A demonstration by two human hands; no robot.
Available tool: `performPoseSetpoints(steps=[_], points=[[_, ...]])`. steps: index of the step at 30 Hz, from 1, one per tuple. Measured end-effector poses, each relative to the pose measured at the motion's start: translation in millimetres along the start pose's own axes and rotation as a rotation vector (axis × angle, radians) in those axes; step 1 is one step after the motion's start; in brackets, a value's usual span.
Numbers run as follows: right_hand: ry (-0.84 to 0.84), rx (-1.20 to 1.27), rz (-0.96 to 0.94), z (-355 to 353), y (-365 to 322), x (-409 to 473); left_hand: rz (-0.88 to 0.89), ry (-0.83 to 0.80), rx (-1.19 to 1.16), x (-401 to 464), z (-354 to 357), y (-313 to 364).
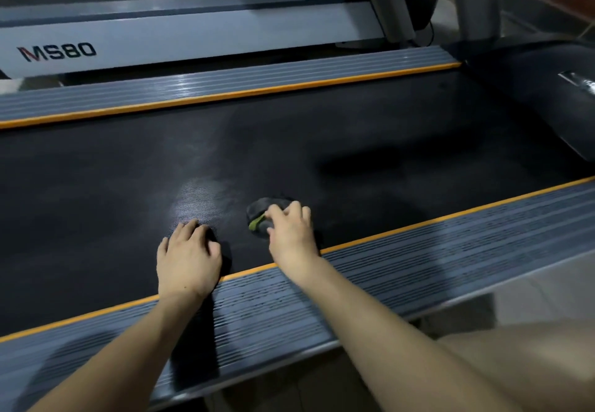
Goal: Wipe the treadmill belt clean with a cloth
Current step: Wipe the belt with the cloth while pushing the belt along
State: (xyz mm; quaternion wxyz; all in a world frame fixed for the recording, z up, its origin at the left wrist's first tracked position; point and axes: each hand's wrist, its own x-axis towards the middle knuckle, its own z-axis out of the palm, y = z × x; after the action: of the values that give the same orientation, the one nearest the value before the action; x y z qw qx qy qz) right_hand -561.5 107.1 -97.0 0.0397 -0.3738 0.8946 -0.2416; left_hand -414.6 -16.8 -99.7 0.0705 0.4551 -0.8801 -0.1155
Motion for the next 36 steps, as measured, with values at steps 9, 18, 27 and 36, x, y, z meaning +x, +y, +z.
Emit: performPoseSetpoints(steps=[9,18,27,36], points=[[0.182,-0.119,0.251,-76.0,149.0,29.2,0.006,-0.029,0.014,2.4,0.5,2.6],[0.039,-0.028,0.037,6.8,-0.1,19.3,-0.004,-0.024,0.021,1.5,-2.6,4.3],[0.012,0.168,-0.069,-17.8,7.8,19.3,-0.008,-0.051,0.043,4.6,0.7,1.5],[-0.054,0.046,-0.144,-21.2,16.8,16.6,0.025,-0.061,-0.023,0.3,-7.6,-3.3]])
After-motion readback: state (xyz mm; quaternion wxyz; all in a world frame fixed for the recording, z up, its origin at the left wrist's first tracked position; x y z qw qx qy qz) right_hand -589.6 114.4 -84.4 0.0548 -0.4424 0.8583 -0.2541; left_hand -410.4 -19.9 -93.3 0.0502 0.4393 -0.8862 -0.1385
